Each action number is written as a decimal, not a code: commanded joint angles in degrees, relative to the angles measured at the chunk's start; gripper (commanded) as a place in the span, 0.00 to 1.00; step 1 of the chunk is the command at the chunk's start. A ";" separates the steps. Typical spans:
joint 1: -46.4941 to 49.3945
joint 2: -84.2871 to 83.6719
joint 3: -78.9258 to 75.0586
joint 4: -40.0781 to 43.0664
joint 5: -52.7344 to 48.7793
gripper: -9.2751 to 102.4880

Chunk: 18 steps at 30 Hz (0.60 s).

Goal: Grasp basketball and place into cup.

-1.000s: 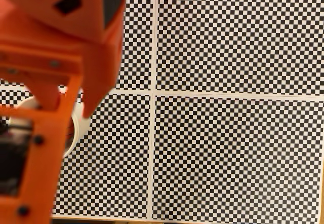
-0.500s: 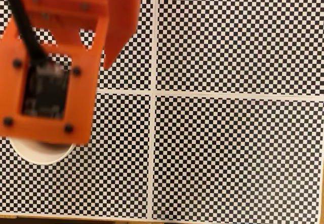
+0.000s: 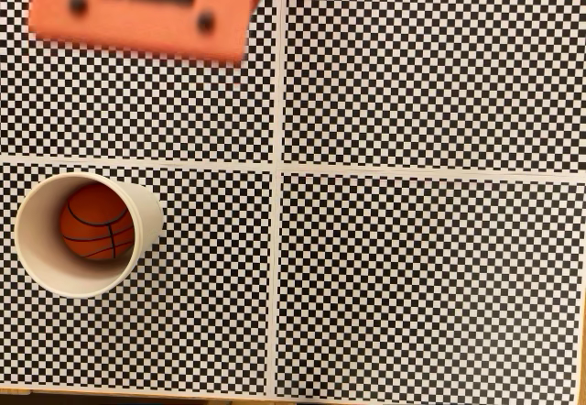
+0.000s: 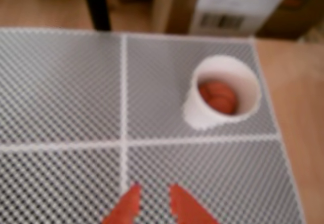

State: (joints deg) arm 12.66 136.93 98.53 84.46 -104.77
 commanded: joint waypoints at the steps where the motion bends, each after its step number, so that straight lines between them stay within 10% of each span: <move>1: 0.26 2.37 4.22 -6.24 -0.79 0.08; 18: 0.18 12.92 31.20 -37.97 -7.91 0.08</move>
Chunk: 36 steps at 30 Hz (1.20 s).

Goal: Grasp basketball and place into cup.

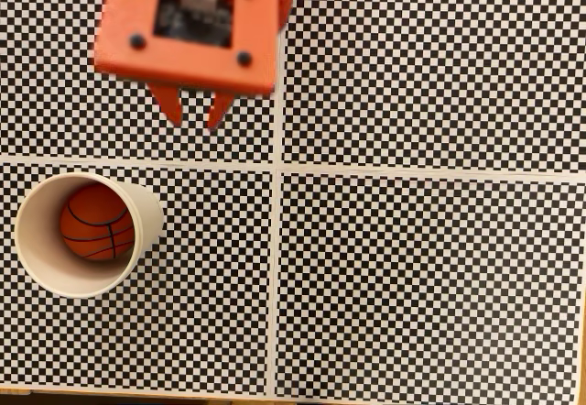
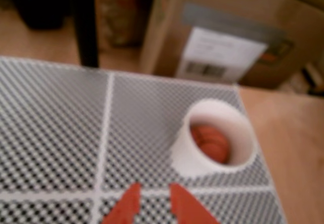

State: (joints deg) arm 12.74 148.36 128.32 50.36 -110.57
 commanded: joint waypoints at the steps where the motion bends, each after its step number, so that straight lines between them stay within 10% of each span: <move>1: -0.26 2.81 3.78 -6.33 -3.25 0.08; 36: -8.61 33.93 41.84 -7.38 3.60 0.08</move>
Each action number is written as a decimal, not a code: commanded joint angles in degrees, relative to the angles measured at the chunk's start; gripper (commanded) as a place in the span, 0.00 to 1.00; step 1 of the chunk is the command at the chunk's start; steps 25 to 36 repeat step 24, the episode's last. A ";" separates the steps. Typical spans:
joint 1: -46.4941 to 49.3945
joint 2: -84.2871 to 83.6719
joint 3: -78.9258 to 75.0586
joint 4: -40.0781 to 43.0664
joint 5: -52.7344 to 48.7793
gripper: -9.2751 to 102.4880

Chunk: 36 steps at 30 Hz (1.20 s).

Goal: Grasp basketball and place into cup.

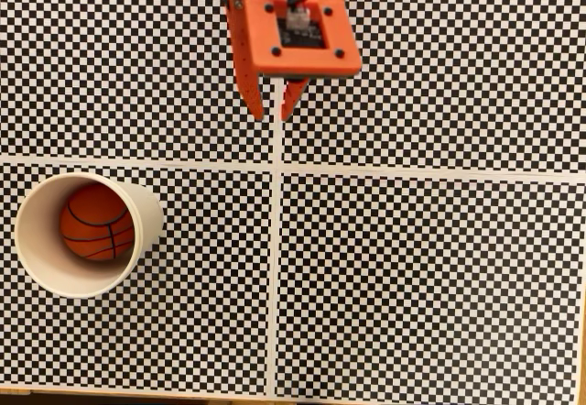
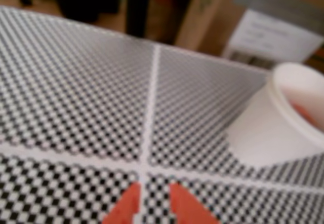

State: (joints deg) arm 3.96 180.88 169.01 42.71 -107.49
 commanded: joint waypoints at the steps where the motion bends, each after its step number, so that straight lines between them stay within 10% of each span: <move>1: 0.18 1.76 1.76 0.53 0.62 0.08; 36: 0.18 7.56 12.74 12.04 7.29 0.08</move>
